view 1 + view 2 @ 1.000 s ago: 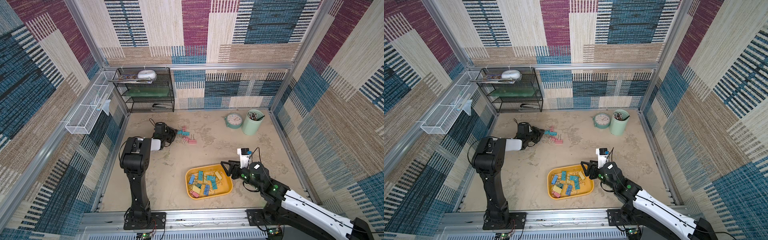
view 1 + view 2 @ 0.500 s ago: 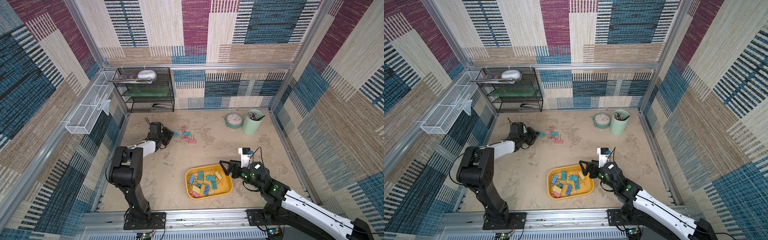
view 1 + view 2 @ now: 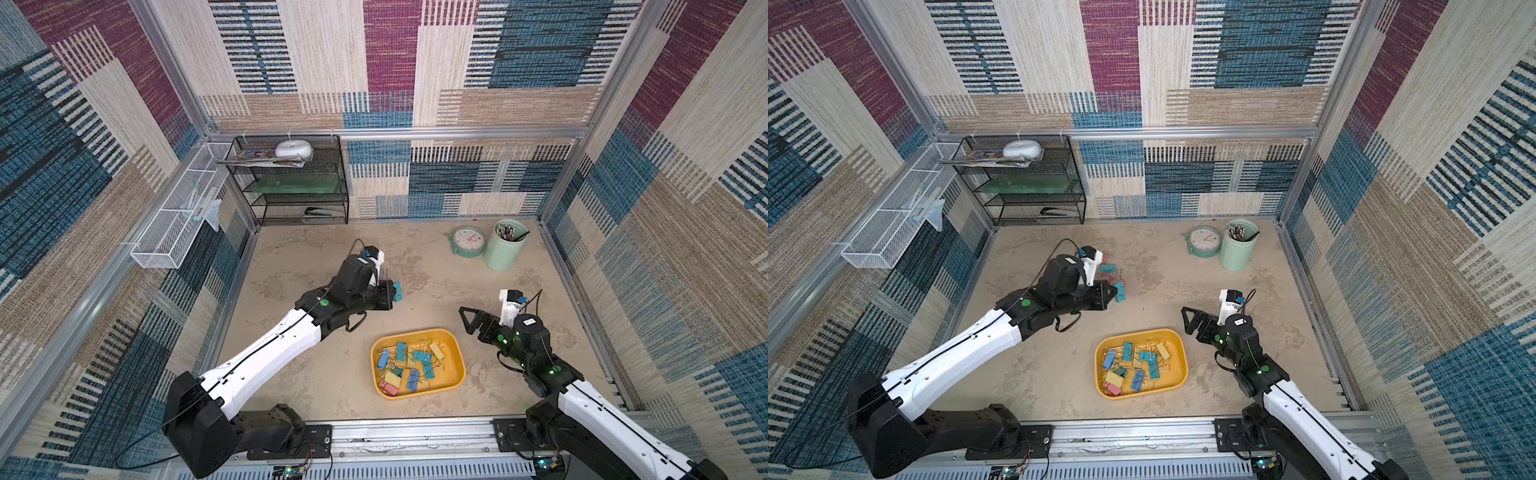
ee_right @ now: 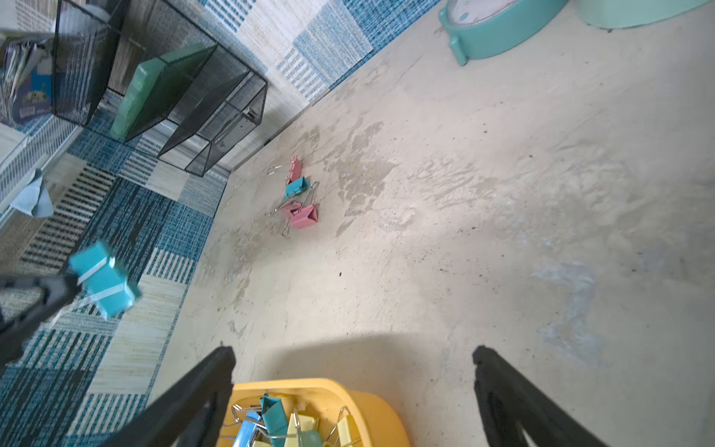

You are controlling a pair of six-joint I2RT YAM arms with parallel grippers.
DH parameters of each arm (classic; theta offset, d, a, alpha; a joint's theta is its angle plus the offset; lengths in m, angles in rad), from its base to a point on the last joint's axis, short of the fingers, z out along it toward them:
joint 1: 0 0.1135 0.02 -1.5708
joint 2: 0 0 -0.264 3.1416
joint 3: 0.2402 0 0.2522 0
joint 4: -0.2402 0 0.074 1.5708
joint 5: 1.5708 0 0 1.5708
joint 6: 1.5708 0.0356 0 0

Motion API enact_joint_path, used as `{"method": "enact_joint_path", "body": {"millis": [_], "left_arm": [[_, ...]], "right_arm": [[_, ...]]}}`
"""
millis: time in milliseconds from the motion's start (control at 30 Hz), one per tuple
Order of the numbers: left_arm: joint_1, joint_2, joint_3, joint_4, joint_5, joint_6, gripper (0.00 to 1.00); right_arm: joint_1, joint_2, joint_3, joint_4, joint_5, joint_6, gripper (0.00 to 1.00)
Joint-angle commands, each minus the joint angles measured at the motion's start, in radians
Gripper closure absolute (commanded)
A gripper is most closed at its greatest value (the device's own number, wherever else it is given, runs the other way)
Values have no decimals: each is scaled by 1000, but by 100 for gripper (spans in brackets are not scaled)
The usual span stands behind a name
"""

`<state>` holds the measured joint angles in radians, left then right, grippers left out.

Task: Put the binder clips in the storage box
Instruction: Pick up the binder clip at the center of the board, then place the binder clip in the storage box.

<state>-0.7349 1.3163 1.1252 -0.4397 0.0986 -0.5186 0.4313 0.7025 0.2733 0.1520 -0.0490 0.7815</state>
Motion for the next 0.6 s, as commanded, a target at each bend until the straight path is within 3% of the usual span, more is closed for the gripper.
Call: {"method": "enact_joint_path", "body": {"millis": [0, 100, 267, 467, 567], "left_arm": [[-172, 69, 60, -290, -164, 197, 100], [-303, 154, 97, -350, -240, 230, 100], [-406, 260, 137, -355, -159, 264, 100], [-424, 381, 144, -361, -126, 303, 100], [-425, 447, 153, -388, -192, 280, 100]], "right_arm": [[-45, -9, -12, 48, -90, 28, 0], [-59, -25, -25, 44, -116, 46, 0], [-59, -78, -38, -16, -115, 56, 0], [-60, -161, -66, -52, -101, 81, 0], [-60, -173, -69, -44, -119, 91, 0]]}}
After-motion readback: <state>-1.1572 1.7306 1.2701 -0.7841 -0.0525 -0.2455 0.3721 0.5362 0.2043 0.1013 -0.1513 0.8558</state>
